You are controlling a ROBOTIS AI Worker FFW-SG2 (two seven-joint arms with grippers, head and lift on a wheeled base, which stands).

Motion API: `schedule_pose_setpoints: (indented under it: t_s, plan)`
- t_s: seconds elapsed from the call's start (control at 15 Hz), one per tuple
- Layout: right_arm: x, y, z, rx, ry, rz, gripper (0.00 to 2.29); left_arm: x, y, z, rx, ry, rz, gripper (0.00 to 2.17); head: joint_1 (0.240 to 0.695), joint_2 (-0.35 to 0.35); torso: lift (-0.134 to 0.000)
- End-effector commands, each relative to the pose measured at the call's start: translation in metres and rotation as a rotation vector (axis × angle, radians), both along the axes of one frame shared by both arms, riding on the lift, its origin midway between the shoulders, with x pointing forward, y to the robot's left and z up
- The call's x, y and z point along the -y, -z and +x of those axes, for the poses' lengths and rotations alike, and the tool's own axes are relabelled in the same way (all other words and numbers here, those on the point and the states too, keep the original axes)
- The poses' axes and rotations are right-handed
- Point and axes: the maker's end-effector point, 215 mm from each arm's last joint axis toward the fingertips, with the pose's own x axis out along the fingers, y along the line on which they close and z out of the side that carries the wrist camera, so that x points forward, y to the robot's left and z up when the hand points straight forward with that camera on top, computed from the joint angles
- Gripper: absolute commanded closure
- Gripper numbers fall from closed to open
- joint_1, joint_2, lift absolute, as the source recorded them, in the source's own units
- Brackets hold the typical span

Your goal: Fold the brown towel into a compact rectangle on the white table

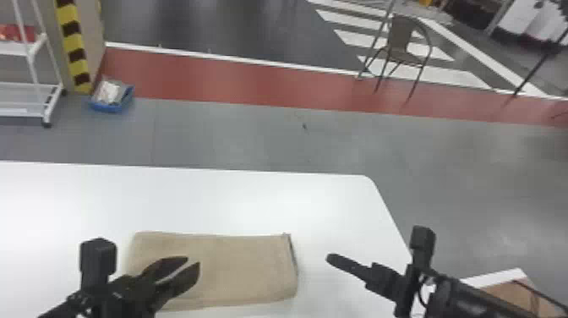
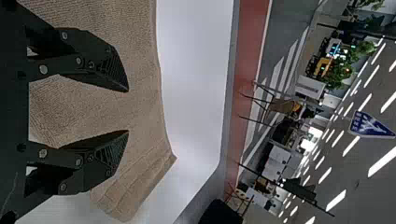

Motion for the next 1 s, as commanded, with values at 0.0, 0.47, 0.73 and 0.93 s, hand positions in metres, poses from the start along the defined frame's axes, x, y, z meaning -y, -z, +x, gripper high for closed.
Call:
schedule_pose_setpoints:
  t_s: [0.0, 0.47, 0.73, 0.93]
  plan:
    - [0.002, 0.007, -0.002, -0.01, 0.014, 0.017, 0.13, 0.0, 0.007, 0.002, 0.014, -0.003, 0.039, 1.53, 0.695, -0.35, 0.0]
    - [-0.053, 0.019, 0.019, -0.046, -0.049, 0.111, 0.15, -0.019, 0.017, 0.015, 0.07, -0.027, 0.106, 1.71, 0.695, -0.35, 0.0]
    - [-0.076, 0.017, 0.033, -0.073, -0.082, 0.113, 0.19, -0.025, 0.025, 0.018, 0.08, -0.025, 0.155, 1.71, 0.695, -0.333, 0.0]
    - [-0.083, 0.028, 0.04, -0.116, -0.086, 0.093, 0.19, -0.027, 0.026, 0.02, 0.085, -0.023, 0.166, 1.71, 0.695, -0.303, 0.0]
